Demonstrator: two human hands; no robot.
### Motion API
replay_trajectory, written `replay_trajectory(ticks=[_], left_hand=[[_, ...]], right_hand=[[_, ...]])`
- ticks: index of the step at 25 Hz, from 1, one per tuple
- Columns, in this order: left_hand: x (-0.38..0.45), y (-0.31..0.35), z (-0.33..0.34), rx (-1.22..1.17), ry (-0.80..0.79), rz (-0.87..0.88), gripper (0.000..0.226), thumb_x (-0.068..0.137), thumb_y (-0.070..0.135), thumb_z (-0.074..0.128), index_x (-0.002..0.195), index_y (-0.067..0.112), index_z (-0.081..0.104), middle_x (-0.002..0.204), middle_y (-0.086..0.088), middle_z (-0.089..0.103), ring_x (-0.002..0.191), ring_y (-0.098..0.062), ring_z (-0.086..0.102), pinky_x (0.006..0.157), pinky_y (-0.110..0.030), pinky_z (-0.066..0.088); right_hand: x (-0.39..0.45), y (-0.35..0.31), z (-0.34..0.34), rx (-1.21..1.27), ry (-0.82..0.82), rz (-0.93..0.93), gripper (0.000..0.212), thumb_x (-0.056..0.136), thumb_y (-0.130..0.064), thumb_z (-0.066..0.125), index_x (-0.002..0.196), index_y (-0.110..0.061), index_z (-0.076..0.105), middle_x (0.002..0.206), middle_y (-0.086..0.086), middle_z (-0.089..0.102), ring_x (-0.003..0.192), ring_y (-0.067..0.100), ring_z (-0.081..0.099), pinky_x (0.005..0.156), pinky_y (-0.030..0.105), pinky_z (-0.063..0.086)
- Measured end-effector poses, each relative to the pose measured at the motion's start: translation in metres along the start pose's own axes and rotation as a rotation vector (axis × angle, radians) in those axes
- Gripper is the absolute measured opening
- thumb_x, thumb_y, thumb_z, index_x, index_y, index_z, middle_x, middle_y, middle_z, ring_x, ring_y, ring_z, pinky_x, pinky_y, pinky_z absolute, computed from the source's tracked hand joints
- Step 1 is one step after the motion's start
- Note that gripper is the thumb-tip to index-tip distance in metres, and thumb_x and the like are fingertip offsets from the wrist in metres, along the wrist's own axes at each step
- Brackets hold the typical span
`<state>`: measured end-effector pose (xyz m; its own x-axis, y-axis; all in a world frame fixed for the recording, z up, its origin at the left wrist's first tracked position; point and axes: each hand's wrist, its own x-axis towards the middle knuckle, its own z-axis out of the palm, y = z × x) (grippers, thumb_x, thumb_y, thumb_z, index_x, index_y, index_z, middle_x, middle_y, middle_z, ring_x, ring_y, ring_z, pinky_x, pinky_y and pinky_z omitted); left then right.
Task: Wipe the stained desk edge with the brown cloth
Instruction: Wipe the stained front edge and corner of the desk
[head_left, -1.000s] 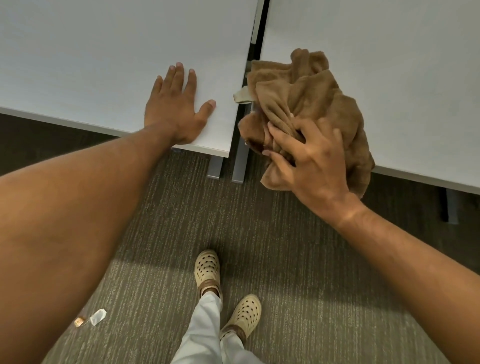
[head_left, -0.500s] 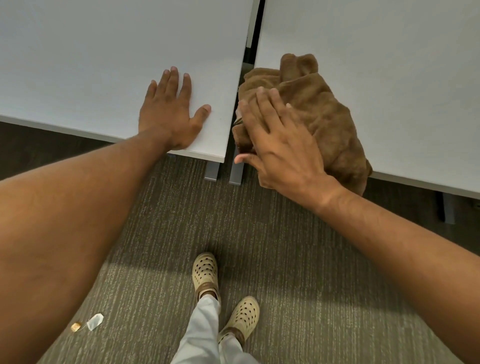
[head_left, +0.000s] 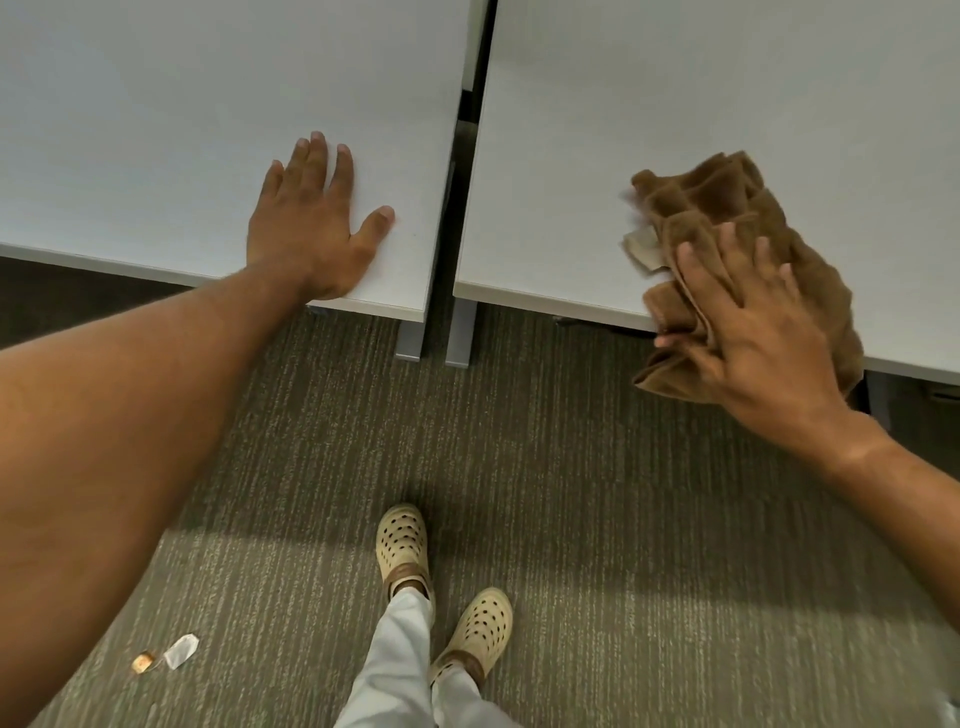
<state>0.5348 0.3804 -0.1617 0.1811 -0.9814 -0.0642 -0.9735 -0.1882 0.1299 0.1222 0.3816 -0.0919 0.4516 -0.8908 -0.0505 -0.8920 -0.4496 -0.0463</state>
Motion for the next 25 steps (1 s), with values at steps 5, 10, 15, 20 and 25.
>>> replay_trajectory(ticks=[5,10,15,20,25], left_hand=[[0.001,0.004,0.0,0.013,-0.005,-0.007,0.082,0.096,0.064,0.014,0.157,0.011,0.001,0.166,-0.017,-0.004,0.153,-0.027,-0.006,0.124,-0.044,-0.001],[-0.002,0.006,-0.004,0.024,-0.013,-0.022,0.081,0.097,0.062,0.014,0.157,0.011,-0.001,0.166,-0.016,-0.005,0.153,-0.027,-0.007,0.124,-0.045,0.0],[0.0,0.005,-0.002,0.027,-0.002,-0.034,0.082,0.096,0.063,0.014,0.157,0.011,0.0,0.166,-0.016,-0.004,0.153,-0.027,-0.005,0.124,-0.045,0.001],[-0.001,0.006,0.0,-0.002,0.004,-0.039,0.082,0.095,0.063,0.015,0.157,0.012,0.0,0.166,-0.015,-0.004,0.153,-0.027,-0.006,0.124,-0.044,0.0],[0.0,0.004,-0.002,-0.015,0.003,-0.037,0.082,0.095,0.065,0.014,0.158,0.013,0.0,0.166,-0.013,-0.005,0.153,-0.024,-0.006,0.124,-0.043,-0.001]], right_hand=[[0.012,-0.027,0.005,-0.036,0.03,-0.11,0.075,0.096,-0.062,0.028,0.158,-0.026,0.008,0.167,0.01,0.001,0.153,0.031,0.0,0.123,0.05,0.013],[0.048,-0.1,0.008,-0.167,0.057,-0.276,0.081,0.095,-0.062,0.016,0.158,-0.011,0.007,0.165,0.022,0.004,0.152,0.031,-0.004,0.125,0.049,0.008],[0.068,-0.145,0.014,-0.238,0.06,-0.309,0.083,0.096,-0.06,0.038,0.157,-0.009,0.013,0.162,0.027,0.011,0.151,0.043,0.01,0.123,0.051,0.015],[0.09,-0.174,0.01,-0.23,-0.035,-0.347,0.066,0.102,-0.051,0.031,0.152,-0.009,0.028,0.163,0.024,0.014,0.151,0.044,0.006,0.123,0.054,0.017],[0.12,-0.188,-0.006,-0.318,-0.118,-0.428,0.04,0.087,-0.04,0.049,0.111,-0.015,0.07,0.134,0.011,0.06,0.139,0.035,0.038,0.118,0.053,0.021]])
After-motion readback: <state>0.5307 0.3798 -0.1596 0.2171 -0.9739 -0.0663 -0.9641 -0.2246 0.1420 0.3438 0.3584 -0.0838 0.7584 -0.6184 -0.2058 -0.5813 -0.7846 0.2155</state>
